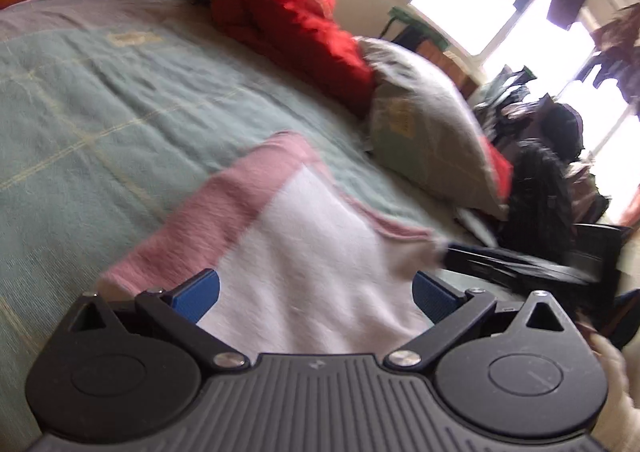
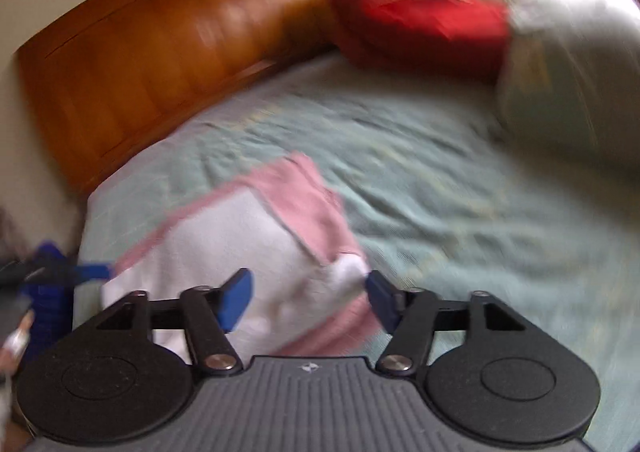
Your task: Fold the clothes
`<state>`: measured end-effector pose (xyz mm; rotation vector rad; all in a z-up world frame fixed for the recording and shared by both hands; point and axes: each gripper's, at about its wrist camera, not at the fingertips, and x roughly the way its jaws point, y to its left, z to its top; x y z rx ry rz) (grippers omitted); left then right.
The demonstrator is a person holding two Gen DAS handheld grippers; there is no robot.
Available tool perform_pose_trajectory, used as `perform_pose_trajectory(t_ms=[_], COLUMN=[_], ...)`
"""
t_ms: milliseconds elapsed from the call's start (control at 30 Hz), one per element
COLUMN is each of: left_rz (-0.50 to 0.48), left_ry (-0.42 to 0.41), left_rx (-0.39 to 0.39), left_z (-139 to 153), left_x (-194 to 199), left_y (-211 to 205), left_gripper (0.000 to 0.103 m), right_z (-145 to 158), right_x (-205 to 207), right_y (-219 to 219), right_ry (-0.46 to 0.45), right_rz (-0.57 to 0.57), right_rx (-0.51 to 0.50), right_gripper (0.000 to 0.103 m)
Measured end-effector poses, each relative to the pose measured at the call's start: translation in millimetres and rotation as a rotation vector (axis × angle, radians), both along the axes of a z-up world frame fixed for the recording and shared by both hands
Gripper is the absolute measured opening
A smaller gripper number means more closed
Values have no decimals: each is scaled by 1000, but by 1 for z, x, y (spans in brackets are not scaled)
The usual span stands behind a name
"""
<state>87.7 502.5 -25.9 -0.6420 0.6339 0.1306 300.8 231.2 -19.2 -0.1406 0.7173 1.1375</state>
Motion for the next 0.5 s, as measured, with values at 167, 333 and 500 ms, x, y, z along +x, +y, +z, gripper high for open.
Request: perform_pose_trajectory(t_ms=[167,333,500], left_rz=[9,4,-42], left_ry=[13,-1,9], left_rx=[-46,-31,22], left_z=[-21,-16,2], left_x=[-8,-17,-4], left_y=[6,1,-13], left_gripper=[102,102,102], right_z=[-17,-33,-3], right_x=[-30,-3,-46], right_y=[22,1,12], right_ry=[-148,-71,-180], right_rz=[98,9,142], right_rx=[-106,-141,-53], right_gripper=[81,82,83])
